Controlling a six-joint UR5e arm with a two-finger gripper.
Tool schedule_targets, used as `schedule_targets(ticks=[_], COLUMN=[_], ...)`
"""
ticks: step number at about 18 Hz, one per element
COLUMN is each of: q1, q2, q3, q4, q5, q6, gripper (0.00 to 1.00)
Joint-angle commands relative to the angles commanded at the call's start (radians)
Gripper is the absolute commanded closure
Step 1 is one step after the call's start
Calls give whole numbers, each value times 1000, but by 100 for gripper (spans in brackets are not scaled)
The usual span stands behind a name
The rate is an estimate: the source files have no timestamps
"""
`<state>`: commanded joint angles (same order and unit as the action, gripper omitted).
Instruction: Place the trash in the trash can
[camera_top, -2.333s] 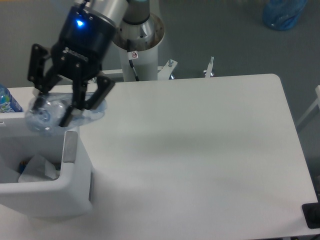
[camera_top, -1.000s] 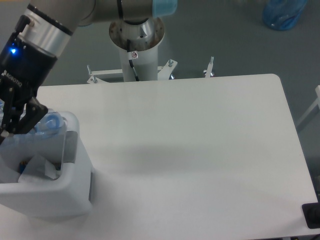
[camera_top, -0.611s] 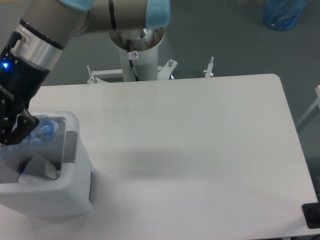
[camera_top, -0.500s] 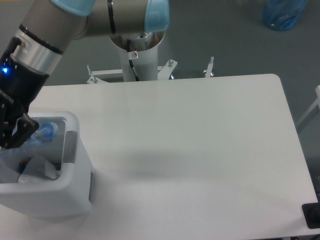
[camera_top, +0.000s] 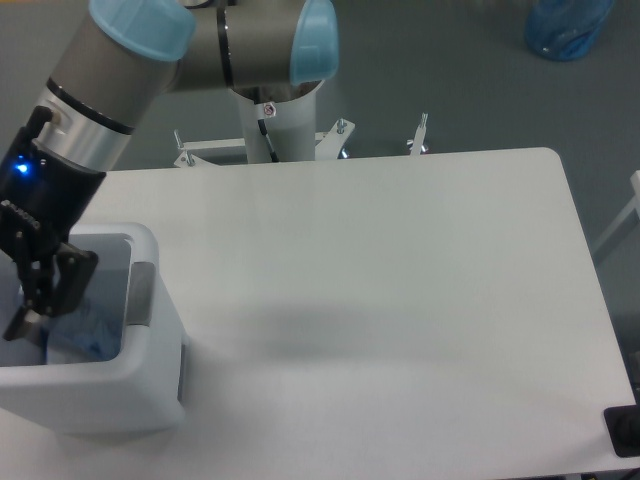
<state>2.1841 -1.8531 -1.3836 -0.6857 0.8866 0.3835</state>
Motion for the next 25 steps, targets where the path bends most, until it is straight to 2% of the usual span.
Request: schedule_targets(ticks=[2, 4, 7, 10, 12, 15, 18, 20, 22, 25], q1=[55, 129, 196, 232, 244, 266, 267, 269, 273, 275], q2=[14, 49, 75, 110, 144, 221, 281, 316, 331, 331], q3=[-38, -80, -104, -126, -155, -230, -273, -314, -324, -322], q4=[-2, 0, -3, -21, -44, -100, -213, -256, -270, -281], q5=[6, 60, 222, 337, 402, 521, 626, 672, 673, 673], q6=[5, 17, 35, 107, 200, 427, 650, 773, 822, 821], gripper=[0, 0, 0, 0, 0, 0, 0, 0, 0, 0])
